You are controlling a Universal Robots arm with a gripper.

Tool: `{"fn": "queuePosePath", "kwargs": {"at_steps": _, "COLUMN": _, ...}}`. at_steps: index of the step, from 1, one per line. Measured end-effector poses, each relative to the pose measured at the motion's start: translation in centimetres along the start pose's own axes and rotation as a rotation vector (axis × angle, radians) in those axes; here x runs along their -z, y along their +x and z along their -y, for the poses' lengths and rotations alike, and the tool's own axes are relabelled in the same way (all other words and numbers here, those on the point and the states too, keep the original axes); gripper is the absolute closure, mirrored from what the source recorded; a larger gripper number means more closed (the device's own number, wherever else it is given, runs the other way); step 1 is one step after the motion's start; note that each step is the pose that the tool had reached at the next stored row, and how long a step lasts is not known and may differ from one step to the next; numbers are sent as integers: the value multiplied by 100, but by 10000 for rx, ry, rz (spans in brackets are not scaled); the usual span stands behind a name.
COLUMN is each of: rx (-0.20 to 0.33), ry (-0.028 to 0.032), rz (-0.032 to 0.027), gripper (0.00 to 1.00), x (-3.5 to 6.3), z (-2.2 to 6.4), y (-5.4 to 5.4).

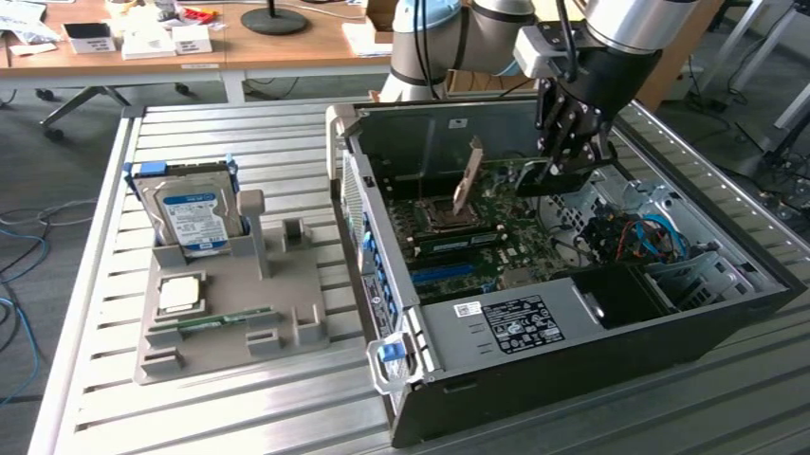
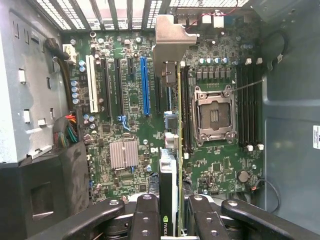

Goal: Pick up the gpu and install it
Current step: 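Insert the gpu into the slot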

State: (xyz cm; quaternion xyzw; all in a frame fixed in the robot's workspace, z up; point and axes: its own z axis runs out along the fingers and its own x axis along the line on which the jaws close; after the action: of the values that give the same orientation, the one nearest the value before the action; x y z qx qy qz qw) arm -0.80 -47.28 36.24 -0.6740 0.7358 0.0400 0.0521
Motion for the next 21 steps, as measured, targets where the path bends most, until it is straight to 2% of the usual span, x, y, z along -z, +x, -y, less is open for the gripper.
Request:
{"fn": "queuePosePath", "kwargs": {"at_steps": 8, "rx": -1, "ry": 0, "rz": 0, "gripper": 73, "x": -41, "z": -23, "y": 7}}
{"fn": "queuePosePath", "kwargs": {"at_steps": 21, "rx": -1, "ry": 1, "rz": 2, "gripper": 73, "x": -47, "z": -23, "y": 37}}
